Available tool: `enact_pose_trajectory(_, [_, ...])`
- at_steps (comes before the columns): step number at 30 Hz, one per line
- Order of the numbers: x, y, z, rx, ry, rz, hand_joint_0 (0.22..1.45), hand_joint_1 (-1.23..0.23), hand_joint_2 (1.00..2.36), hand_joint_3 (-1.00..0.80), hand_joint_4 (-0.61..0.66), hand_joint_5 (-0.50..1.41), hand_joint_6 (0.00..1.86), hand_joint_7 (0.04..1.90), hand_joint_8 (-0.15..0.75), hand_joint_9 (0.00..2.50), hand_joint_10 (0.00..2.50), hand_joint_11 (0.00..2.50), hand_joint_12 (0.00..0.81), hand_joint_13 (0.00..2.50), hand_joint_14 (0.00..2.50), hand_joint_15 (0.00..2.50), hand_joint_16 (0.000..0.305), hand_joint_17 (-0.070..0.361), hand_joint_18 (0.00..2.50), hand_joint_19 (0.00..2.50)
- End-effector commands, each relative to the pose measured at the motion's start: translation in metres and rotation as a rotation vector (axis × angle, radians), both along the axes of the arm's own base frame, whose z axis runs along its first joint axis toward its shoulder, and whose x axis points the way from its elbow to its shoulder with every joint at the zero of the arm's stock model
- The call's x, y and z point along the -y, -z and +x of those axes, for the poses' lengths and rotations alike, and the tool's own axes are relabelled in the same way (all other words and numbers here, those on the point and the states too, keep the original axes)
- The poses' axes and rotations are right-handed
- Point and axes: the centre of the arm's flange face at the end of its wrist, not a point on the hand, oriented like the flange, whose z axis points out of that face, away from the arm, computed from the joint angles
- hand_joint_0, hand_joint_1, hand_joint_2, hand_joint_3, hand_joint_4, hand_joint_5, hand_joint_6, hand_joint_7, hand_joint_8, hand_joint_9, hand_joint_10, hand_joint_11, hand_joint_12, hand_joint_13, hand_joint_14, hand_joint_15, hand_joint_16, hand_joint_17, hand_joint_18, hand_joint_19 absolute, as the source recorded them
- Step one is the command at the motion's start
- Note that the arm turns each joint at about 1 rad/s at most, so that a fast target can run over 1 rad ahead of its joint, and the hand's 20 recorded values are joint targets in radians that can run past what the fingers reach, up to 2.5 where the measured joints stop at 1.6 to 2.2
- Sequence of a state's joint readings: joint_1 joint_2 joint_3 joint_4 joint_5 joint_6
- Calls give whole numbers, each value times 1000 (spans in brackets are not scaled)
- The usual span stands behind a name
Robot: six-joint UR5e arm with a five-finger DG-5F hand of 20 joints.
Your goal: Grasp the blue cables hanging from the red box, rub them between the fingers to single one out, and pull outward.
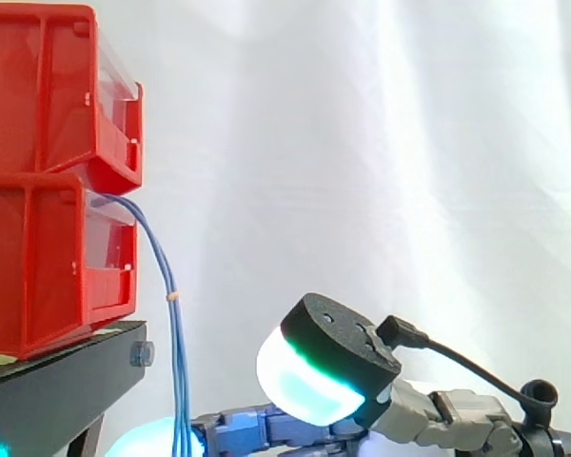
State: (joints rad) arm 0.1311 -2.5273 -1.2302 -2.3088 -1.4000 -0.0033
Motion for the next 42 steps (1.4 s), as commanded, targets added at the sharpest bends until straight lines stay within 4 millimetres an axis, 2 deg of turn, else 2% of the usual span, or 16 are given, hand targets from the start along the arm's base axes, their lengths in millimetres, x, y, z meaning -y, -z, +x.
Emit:
enact_pose_trajectory(1, [2, 0, 0, 4, 5, 1, 554, -665, 1003, -452, 313, -145, 502, 801, 252, 670, 7, 304, 366, 659, 12, 392, 50, 112, 593, 672])
enact_pose_trajectory(12, [5, 1, 0, 5, 10, -3, 548, -646, 1003, -451, 295, -156, 502, 797, 260, 658, 8, 330, 395, 747, 12, 392, 50, 113, 653, 660])
enact_pose_trajectory(13, [5, 11, 0, -4, 9, 1, 548, -646, 1003, -451, 293, -156, 502, 799, 260, 659, 8, 330, 394, 747, 12, 389, 50, 113, 653, 670])
enact_pose_trajectory(16, [5, 16, 1, 13, 11, 3, 548, -640, 1003, -451, 296, -157, 502, 800, 261, 658, 8, 330, 393, 753, 14, 396, 50, 113, 651, 670])
enact_pose_trajectory(22, [3, 15, 2, 27, 9, 5, 548, -635, 1003, -450, 301, -157, 502, 807, 264, 676, 8, 363, 392, 767, 14, 413, 50, 112, 656, 678])
enact_pose_trajectory(24, [5, 13, 2, 28, 11, 5, 548, -634, 1003, -450, 304, -157, 502, 813, 270, 713, 9, 422, 391, 794, 13, 438, 50, 112, 659, 688])
enact_pose_trajectory(28, [4, 15, 2, 21, 4, 14, 552, -629, 1004, -453, 315, -157, 502, 827, 283, 930, 13, 763, 389, 938, 17, 594, 48, 109, 677, 704])
enact_pose_trajectory(32, [4, 14, 2, 23, 2, 24, 553, -627, 1003, -451, 322, -156, 502, 834, 282, 1026, 15, 921, 389, 1008, 20, 696, 48, 109, 694, 703])
enact_pose_trajectory(42, [5, 14, 2, 24, -1, 34, 555, -622, 1003, -456, 325, -156, 502, 838, 279, 1034, 17, 934, 393, 1035, 20, 724, 49, 110, 703, 721])
